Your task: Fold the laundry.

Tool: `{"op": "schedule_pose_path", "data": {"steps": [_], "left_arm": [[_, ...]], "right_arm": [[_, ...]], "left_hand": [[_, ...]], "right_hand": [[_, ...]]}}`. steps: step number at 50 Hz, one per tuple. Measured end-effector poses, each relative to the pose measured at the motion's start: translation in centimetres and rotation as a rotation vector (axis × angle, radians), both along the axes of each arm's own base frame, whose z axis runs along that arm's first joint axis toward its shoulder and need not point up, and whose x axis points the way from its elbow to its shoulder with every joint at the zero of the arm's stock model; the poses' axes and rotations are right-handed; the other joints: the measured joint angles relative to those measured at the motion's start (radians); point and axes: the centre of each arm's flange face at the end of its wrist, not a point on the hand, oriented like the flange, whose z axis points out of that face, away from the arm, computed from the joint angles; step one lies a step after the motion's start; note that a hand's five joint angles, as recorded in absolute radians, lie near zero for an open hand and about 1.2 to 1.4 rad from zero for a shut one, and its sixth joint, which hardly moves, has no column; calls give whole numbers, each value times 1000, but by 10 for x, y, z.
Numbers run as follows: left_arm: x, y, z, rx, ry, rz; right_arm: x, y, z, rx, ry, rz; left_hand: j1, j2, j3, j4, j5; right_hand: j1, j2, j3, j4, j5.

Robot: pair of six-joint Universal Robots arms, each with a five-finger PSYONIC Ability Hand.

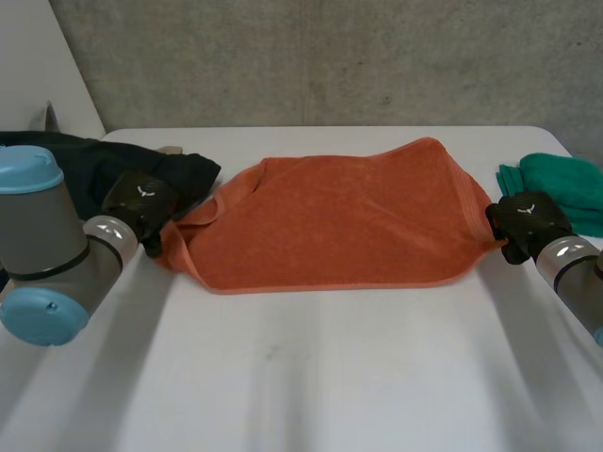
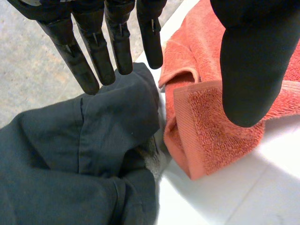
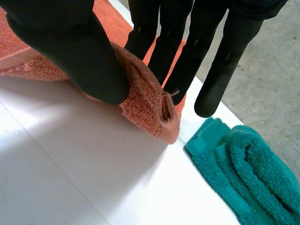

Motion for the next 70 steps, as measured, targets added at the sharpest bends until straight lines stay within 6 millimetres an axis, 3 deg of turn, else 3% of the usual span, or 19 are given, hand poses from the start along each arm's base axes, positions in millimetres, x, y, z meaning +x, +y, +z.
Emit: {"op": "schedule_pose_path", "data": {"steps": [20,25,30,34,37,45,50,56,63,66,67,70], "left_arm": [[-12,-30,-34,-15,-159,-188],[-13,-31,-45,26,-211,-204],[-11,-23,-47,70,-241,-199],[-4,-8,-41,132,-276,-163],[8,19,-29,221,-320,-105],[34,99,4,469,-377,-80],[31,113,20,490,-304,-131],[22,90,22,442,-232,-123],[6,34,23,315,-194,-40],[-3,9,35,230,-170,-11],[-8,-4,47,169,-147,2],[-15,-18,69,76,-104,16]], "right_arm": [[0,1,1,1,10,4],[-1,0,3,-1,16,3],[-3,0,9,0,34,4],[-9,4,22,5,81,5],[-19,15,39,38,176,14],[-47,70,64,291,485,118],[-49,81,68,332,537,152],[-44,73,63,306,526,137],[-33,45,53,251,532,97],[-26,26,57,184,532,62],[-22,15,65,131,524,39],[-16,-1,80,42,499,3]], "left_hand": [[16,10,9,14,16],[625,595,577,585,581],[686,709,703,714,694],[686,722,716,725,694],[686,722,716,725,694],[686,723,716,725,694],[686,723,717,725,694],[686,723,717,725,694],[686,723,717,725,694],[686,723,717,725,694],[686,723,717,725,694],[686,723,717,725,694]], "right_hand": [[0,0,0,0,0],[0,0,0,0,0],[0,0,0,0,0],[0,0,0,0,0],[0,0,0,0,0],[0,0,0,0,9],[0,0,0,0,9],[0,0,0,0,9],[0,0,0,0,9],[0,0,0,0,9],[0,0,0,0,9],[0,0,0,0,9]]}}
